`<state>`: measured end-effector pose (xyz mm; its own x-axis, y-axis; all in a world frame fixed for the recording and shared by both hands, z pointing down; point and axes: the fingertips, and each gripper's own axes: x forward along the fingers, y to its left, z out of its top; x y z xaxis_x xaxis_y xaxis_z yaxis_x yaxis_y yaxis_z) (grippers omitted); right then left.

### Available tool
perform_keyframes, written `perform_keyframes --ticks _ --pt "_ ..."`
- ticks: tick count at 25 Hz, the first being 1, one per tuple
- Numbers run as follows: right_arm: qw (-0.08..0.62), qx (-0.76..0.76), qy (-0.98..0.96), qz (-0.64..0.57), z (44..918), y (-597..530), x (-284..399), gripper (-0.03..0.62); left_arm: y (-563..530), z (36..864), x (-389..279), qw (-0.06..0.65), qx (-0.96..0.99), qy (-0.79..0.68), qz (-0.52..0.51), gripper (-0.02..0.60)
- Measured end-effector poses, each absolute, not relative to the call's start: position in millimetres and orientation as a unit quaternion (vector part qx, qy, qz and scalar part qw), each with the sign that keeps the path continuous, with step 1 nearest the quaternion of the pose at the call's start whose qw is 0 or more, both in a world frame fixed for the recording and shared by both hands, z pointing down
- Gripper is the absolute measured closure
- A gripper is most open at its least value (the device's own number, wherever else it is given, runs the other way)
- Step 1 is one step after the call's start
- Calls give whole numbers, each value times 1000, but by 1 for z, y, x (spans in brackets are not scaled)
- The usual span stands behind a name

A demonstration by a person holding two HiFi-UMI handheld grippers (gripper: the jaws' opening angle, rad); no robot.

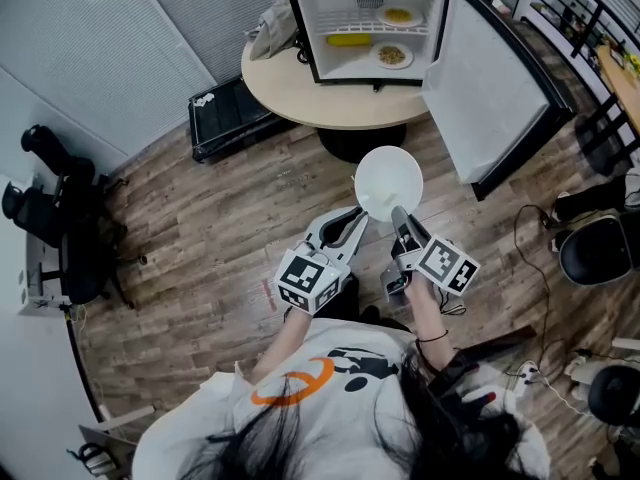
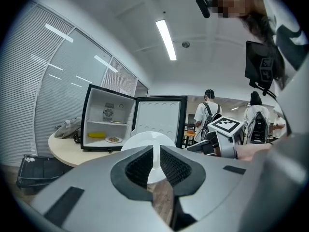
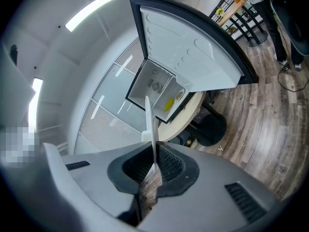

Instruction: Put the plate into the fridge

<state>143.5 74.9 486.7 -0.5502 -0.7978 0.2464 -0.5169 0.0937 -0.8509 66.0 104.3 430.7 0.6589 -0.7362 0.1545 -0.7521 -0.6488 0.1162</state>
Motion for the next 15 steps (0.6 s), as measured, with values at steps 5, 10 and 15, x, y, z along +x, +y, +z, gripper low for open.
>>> perform_keyframes --ticks 5,10,15 --pt "141 -456 724 -498 491 43 134 569 72 435 54 86 908 -407 43 531" --pt "138 -463 720 -499 494 2 117 569 28 436 38 82 913 -397 47 531" --pt "139 -472 714 -498 490 -40 93 569 -17 430 17 78 921 -379 44 531"
